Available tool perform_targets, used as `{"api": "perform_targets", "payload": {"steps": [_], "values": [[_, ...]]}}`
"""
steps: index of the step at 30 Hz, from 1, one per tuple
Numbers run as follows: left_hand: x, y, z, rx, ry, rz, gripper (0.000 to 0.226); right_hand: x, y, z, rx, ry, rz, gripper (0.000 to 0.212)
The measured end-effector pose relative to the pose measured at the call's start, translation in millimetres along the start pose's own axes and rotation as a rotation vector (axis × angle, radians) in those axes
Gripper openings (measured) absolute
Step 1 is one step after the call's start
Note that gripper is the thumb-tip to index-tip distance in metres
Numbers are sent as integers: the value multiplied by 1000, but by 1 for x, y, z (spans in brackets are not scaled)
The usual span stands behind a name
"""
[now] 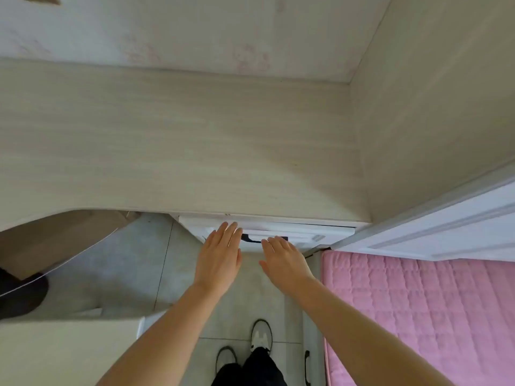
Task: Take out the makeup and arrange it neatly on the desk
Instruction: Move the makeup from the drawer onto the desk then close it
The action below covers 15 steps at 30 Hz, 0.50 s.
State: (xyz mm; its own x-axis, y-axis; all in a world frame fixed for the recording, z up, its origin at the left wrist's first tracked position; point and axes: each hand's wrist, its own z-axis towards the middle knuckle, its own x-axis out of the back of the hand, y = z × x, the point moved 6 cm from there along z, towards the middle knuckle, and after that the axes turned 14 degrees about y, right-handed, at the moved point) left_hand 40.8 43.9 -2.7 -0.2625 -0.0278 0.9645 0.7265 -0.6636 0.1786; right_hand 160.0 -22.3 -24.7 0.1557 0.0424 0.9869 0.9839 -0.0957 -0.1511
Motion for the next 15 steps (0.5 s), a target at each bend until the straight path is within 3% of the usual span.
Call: {"api": "perform_targets", "payload": {"steps": [7,15], "values": [[-22,-8,8,-26,-17,-3,56,-43,-1,22,2,-137,25,40],[-29,-10,10,-69,4,-6,67,-61,-3,31,-44,-150,-29,48]]}}
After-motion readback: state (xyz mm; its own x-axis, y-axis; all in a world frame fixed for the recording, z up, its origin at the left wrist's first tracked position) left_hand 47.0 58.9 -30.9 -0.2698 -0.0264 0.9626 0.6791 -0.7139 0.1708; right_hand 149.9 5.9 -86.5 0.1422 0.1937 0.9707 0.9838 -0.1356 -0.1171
